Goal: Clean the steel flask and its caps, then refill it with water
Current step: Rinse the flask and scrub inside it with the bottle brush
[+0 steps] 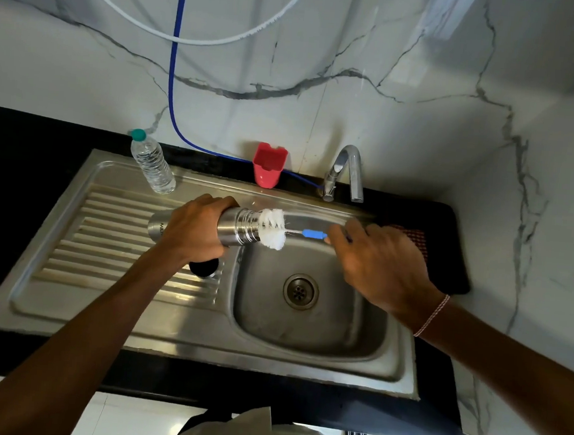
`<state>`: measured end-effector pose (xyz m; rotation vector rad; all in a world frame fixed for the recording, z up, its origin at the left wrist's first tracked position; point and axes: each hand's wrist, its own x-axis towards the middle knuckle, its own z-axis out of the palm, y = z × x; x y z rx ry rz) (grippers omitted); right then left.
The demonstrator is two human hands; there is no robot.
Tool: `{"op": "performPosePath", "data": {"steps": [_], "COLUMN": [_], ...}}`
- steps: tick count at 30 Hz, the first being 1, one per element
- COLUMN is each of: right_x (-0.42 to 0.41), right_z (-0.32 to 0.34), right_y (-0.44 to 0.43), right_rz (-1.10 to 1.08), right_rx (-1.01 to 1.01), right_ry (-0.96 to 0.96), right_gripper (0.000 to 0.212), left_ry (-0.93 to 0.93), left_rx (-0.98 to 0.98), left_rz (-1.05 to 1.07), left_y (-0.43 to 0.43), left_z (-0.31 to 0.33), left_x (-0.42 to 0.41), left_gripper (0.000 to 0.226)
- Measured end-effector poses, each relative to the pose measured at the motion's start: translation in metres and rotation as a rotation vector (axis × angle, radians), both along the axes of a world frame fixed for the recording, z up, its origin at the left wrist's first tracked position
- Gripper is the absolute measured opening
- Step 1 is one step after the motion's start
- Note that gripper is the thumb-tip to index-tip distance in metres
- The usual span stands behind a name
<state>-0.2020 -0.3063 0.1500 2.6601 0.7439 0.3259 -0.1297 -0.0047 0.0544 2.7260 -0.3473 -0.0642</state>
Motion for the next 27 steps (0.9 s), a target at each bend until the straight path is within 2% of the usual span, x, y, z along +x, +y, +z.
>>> {"op": "performPosePath", "data": {"steps": [2,5,6,7,8,10,11,12,14,15,16,17,19,20,21,23,24,25,27], "right_x": [0.0,0.015,0.02,0.022,0.022,0.015,0.009,0.004,-0.002,-0.001,0.003,0.009,0.022,0.027,0.03,0.025,0.019,0.013,0.006], "right_z": [0.002,-0.002,-0.003,-0.003,-0.004,-0.013,-0.017,-0.019,-0.02,-0.017,-0.014,-0.015,-0.018,-0.02,-0.022,-0.031,-0.035,-0.034,-0.028], "right_y": [0.004,0.01,0.012,0.012,0.011,0.008,0.01,0.013,0.017,0.019,0.021,0.022,0.022,0.024,0.022,0.015,0.015,0.017,0.02], "right_rz": [-0.03,-0.165,-0.198,-0.202,-0.193,-0.147,-0.138,-0.119,-0.086,-0.109,-0.163,-0.251,-0.48,-0.534,-0.49,-0.237,-0.173,-0.126,-0.082], "right_rx": [0.034,0.224,0.299,0.344,0.303,0.045,-0.059,-0.114,-0.118,-0.06,0.048,0.201,0.654,0.764,0.704,0.208,0.024,-0.055,-0.066], "right_ry": [0.135,0.664,0.797,0.821,0.728,0.353,0.229,0.148,0.143,0.239,0.416,0.645,1.098,1.17,1.098,0.584,0.342,0.2,0.152], "right_gripper": [0.008,0.02,0.023,0.024,0.021,0.015,0.016,0.015,0.014,0.015,0.018,0.023,0.035,0.041,0.042,0.038,0.036,0.034,0.031], "left_ry": [-0.043,-0.136,-0.143,-0.138,-0.126,-0.1,-0.079,-0.064,-0.075,-0.097,-0.122,-0.14,-0.137,-0.13,-0.123,-0.096,-0.06,-0.024,-0.011], "left_rx": [0.025,0.103,0.117,0.119,0.113,0.093,0.076,0.06,0.068,0.098,0.127,0.139,0.103,0.086,0.086,0.098,0.088,0.071,0.047], "left_rz": [-0.015,-0.118,-0.141,-0.143,-0.131,-0.093,-0.072,-0.058,-0.073,-0.103,-0.134,-0.157,-0.172,-0.171,-0.172,-0.155,-0.129,-0.106,-0.11], "left_y": [-0.001,-0.007,-0.01,-0.012,-0.013,-0.015,-0.015,-0.015,-0.015,-0.015,-0.015,-0.016,-0.02,-0.022,-0.023,-0.025,-0.024,-0.024,-0.022], "left_z": [0.001,-0.001,-0.002,-0.004,-0.004,-0.002,-0.001,0.0,0.001,-0.001,-0.003,-0.006,-0.009,-0.009,-0.009,-0.005,-0.002,0.0,0.005], "left_x": [0.001,-0.001,-0.002,-0.003,-0.004,-0.007,-0.008,-0.008,-0.007,-0.006,-0.006,-0.006,-0.007,-0.008,-0.009,-0.008,-0.007,-0.007,-0.007], "left_gripper": [0.064,0.063,0.062,0.063,0.063,0.062,0.062,0.062,0.063,0.063,0.062,0.062,0.063,0.064,0.065,0.065,0.065,0.066,0.067]}}
